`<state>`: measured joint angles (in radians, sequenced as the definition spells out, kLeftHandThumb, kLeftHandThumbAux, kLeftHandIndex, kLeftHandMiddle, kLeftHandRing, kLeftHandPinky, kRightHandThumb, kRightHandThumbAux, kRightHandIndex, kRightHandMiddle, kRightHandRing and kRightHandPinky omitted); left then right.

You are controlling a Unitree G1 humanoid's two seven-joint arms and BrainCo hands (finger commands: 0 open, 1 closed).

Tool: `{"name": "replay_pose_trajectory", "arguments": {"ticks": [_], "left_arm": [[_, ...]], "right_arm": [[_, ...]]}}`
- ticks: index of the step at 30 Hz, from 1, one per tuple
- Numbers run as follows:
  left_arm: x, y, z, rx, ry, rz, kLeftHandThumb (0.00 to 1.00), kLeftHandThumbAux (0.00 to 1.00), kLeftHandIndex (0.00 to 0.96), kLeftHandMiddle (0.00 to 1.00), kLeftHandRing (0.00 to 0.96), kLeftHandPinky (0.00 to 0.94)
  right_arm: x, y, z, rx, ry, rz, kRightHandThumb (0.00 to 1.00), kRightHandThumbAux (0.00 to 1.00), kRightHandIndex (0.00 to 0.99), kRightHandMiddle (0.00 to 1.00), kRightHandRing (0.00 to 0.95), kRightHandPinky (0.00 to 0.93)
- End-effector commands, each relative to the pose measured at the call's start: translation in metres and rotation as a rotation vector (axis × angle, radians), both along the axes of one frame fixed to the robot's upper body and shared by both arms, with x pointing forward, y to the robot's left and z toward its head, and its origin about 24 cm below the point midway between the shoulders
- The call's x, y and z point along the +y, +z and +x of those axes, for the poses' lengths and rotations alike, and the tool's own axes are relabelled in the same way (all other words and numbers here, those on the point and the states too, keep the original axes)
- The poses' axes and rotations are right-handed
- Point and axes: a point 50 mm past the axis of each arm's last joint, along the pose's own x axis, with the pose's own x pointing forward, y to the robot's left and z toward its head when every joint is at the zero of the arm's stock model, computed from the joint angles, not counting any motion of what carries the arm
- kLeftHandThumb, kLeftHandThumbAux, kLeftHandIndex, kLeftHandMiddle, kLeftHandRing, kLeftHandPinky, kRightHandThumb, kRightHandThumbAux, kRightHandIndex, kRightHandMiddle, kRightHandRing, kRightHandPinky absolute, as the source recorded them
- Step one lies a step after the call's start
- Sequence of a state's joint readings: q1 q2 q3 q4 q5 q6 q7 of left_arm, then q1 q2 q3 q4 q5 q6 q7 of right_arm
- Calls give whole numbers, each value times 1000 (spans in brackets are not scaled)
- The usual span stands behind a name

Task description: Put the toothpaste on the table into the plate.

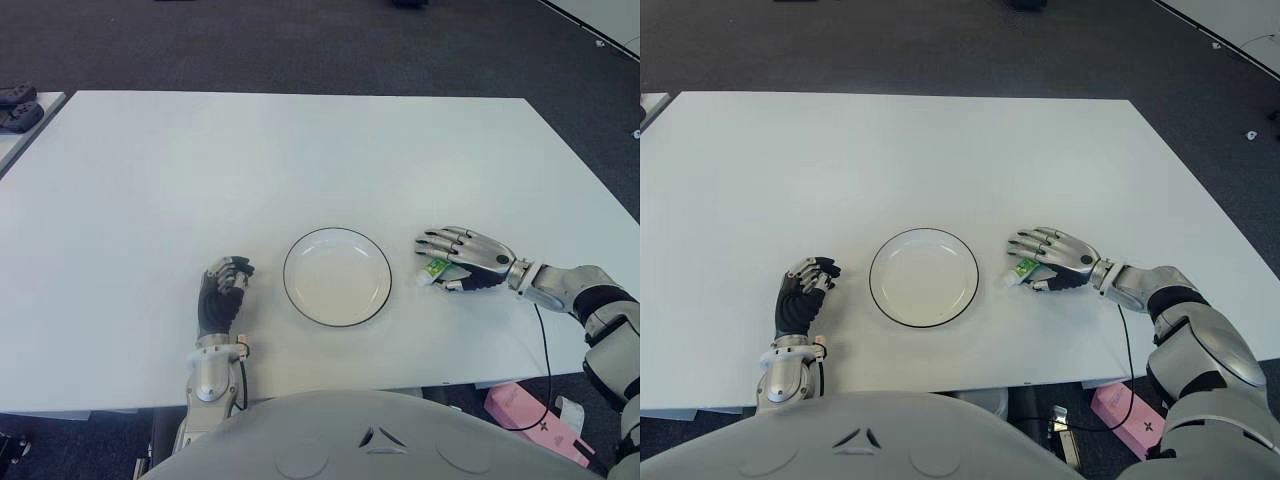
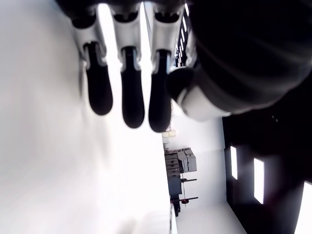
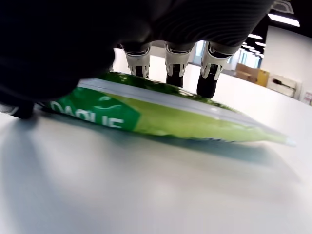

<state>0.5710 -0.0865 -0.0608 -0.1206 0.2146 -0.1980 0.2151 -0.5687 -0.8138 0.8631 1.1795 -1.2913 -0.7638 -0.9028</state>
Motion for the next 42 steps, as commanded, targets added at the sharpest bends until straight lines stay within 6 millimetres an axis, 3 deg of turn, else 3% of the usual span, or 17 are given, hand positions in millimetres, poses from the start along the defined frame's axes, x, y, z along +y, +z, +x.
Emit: {"name": "replay_pose_trajectory", "arguments": {"ticks": [1,35,42], "left_arm": [[0,-3,-5,26,14,-9,708,722,425,486,474,475],[0,0,-7,29,18,-20,709,720,426,485,473,461],[1,0,-7,29,18,-21,708,720,426,486,469,454]], "right_arm": [[6,-31,-10,41,-38,-122,494,132,0,0,0,0],[7,-31,-11,26,-58,-74,515,143,0,0,0,0],[6,-21,-5,28,-48,-49,549,185,0,0,0,19]]}}
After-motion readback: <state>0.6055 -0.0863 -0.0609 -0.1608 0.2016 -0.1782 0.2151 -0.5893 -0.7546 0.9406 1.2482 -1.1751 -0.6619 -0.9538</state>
